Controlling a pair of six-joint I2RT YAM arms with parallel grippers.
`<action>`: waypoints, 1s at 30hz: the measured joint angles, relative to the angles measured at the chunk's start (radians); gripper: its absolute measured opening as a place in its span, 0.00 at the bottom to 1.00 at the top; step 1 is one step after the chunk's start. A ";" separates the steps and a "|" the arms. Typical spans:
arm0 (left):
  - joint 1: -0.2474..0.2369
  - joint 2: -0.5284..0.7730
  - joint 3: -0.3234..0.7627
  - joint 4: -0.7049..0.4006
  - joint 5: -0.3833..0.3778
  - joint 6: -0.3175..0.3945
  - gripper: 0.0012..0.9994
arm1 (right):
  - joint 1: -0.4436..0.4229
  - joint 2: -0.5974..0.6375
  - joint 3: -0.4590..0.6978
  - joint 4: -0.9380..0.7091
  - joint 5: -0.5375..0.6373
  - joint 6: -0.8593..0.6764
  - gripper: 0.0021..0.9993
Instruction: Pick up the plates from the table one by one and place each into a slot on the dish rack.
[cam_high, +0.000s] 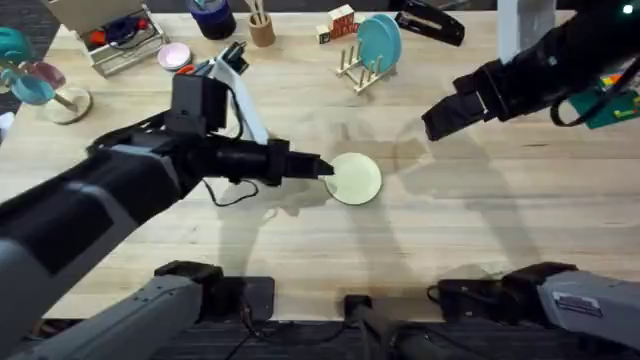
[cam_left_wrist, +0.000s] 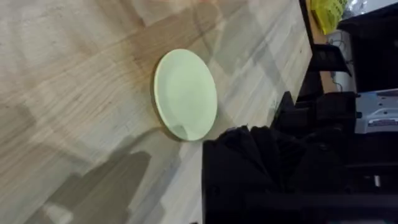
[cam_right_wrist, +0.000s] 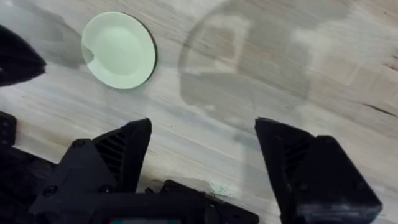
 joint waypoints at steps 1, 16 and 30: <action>-0.008 0.015 0.000 0.014 0.001 -0.005 0.04 | 0.000 0.000 0.000 0.000 0.000 0.000 1.00; -0.060 0.200 0.000 0.177 0.014 -0.022 0.04 | 0.000 0.000 0.000 0.000 0.000 0.000 1.00; -0.060 0.391 0.000 0.260 0.024 -0.021 0.04 | 0.000 0.000 0.000 0.000 0.000 0.000 1.00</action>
